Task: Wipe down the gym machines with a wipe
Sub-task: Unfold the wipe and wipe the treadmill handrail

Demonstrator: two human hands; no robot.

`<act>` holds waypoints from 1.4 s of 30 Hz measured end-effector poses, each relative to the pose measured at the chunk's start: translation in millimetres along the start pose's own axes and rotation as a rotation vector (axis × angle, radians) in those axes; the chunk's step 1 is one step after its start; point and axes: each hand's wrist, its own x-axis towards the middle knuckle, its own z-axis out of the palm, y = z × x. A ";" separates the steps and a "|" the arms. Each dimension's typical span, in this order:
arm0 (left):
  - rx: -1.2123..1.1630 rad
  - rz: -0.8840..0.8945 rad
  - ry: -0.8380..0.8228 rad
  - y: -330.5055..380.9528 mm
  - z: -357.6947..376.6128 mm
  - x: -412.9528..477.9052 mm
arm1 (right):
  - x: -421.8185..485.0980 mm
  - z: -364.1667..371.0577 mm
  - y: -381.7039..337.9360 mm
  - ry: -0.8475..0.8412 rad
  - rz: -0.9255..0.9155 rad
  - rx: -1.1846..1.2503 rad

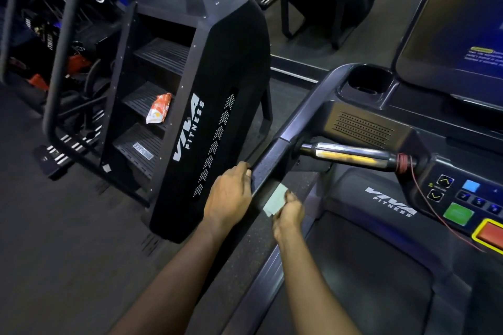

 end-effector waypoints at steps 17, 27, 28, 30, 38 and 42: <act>-0.081 0.050 -0.181 -44.2 -36.9 -75.2 | -21.1 3.7 41.3 -0.027 0.013 -0.018; -0.109 0.080 -0.110 -48.8 -30.9 -78.5 | -35.3 2.3 67.6 -0.017 -0.044 0.010; -0.114 0.081 -0.101 -48.8 -31.9 -79.6 | -39.2 0.3 75.8 -0.037 -0.024 -0.016; -0.115 0.081 -0.084 -49.4 -31.9 -79.9 | -43.6 -9.6 95.2 -0.053 0.013 -0.076; -0.104 0.101 -0.079 -53.0 -35.6 -81.3 | -41.9 -1.3 96.2 0.044 -0.063 0.011; -0.098 0.132 -0.121 -65.7 -42.0 -92.2 | -45.2 -20.3 119.3 0.016 0.001 -0.134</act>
